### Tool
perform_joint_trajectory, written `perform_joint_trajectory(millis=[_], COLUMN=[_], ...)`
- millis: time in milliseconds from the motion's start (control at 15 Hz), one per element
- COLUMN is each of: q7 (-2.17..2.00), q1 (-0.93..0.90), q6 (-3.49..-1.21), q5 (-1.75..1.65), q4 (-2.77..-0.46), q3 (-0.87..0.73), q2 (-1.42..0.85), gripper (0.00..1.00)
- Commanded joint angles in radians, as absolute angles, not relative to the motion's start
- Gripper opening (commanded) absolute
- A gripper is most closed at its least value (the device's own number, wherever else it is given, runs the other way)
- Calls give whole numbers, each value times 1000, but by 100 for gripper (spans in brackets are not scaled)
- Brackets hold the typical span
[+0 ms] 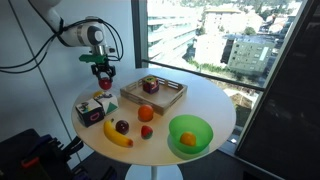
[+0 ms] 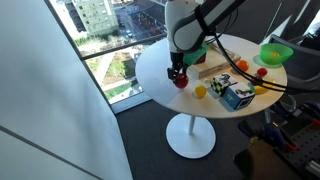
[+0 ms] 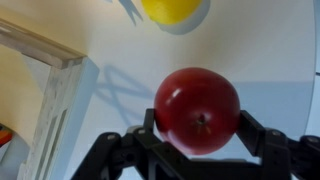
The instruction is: Put the apple plush toy in the green bowl
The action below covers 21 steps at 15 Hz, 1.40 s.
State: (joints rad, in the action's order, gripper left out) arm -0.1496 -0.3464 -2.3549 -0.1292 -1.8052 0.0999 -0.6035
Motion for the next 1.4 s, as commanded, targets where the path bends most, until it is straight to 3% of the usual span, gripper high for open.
perform_joint_trajectory(millis=[0,1333], q7=[-162,-181], q1=[-329,-209], q6=[-2322,-2149], q5=[-120,12], q4=[-1808,-1847], q3=[106,98], q2=[-566,-437], gripper=[56,56])
